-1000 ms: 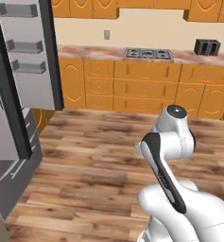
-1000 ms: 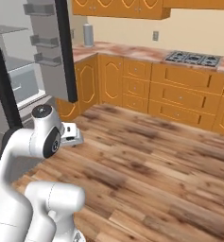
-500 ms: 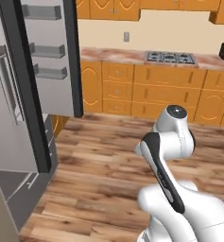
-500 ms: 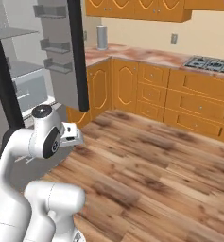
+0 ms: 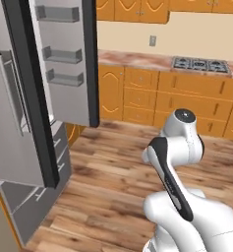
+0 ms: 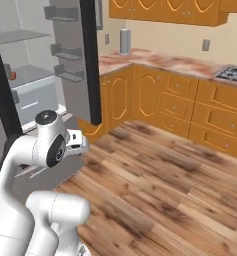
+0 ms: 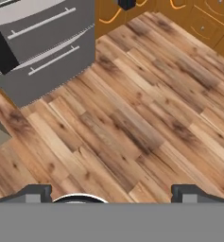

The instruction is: Pick up the peach and kiwi from the fridge and place one fruit on each plate on the dining counter.

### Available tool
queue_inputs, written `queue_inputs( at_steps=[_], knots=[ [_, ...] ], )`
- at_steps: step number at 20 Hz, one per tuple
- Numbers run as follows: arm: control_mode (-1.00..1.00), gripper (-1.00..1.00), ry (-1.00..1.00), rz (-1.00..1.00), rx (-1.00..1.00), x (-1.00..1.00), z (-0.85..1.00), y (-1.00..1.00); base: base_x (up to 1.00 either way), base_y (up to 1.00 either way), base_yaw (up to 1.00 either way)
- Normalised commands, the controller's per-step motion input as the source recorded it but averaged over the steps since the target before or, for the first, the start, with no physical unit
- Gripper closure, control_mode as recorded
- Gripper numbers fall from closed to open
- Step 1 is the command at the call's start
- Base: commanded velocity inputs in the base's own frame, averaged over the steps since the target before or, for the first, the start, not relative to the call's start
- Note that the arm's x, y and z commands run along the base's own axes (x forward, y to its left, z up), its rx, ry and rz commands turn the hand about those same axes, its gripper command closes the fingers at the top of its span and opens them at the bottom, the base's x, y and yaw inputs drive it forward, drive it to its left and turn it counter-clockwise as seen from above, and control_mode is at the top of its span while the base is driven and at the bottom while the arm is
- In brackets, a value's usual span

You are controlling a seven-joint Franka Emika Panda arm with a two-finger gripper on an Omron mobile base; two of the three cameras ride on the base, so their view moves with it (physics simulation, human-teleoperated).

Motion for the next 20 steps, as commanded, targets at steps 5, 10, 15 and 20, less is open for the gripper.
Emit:
queue_inputs(
  at_steps=[5,10,15,20],
  knots=[
    [1.0,-1.0,0.0,0.0,0.0,0.0,0.0,0.0,0.36,0.05,0.28],
    [1.0,-1.0,0.0,0.0,0.0,0.0,0.0,0.0,0.44,0.03,0.3],
    [1.0,-1.0,0.0,0.0,0.0,0.0,0.0,0.0,0.59,0.0,0.27],
    [1.0,-1.0,0.0,0.0,0.0,0.0,0.0,0.0,0.62,0.0,0.26]
  ],
)
